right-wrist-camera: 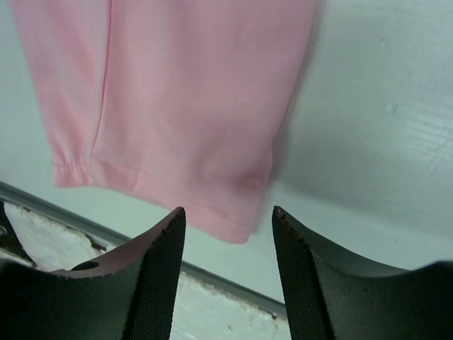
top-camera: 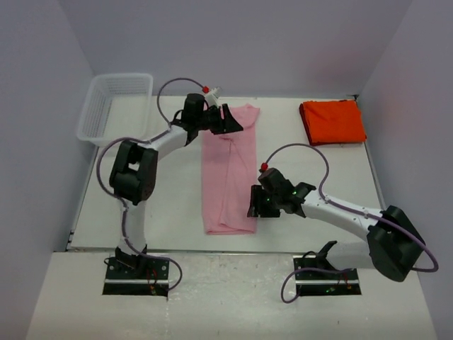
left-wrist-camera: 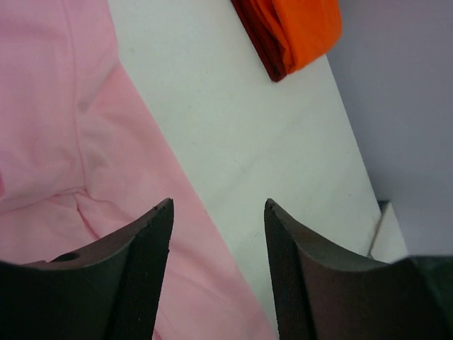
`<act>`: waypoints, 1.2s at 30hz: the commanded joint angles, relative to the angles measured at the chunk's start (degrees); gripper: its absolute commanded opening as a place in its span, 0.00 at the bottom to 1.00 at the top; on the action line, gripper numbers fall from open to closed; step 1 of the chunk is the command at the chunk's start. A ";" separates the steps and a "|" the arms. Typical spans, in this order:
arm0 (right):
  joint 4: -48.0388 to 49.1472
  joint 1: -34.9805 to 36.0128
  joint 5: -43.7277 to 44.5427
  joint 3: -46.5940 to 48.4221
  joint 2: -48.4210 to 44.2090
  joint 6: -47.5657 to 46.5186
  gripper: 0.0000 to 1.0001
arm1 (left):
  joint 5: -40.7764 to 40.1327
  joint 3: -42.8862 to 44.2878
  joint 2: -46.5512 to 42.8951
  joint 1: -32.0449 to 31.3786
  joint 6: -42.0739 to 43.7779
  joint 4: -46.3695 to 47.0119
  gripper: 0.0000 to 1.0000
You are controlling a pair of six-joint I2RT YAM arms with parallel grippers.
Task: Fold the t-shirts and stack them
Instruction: Rotate the tshirt 90 degrees, then grab the bottom of the folded rectangular tshirt with both arms
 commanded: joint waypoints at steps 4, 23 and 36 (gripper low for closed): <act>-8.35 8.40 5.55 6.45 1.72 0.78 0.54 | -34.34 -5.37 -19.34 -4.78 12.54 -25.97 0.56; -11.43 10.87 9.86 6.73 6.47 6.77 0.53 | -58.30 -49.06 -54.92 -24.03 -8.54 -39.97 0.26; -16.51 10.70 12.66 10.49 9.19 9.66 0.54 | -54.61 -48.54 -59.44 -37.29 -20.15 -46.04 0.40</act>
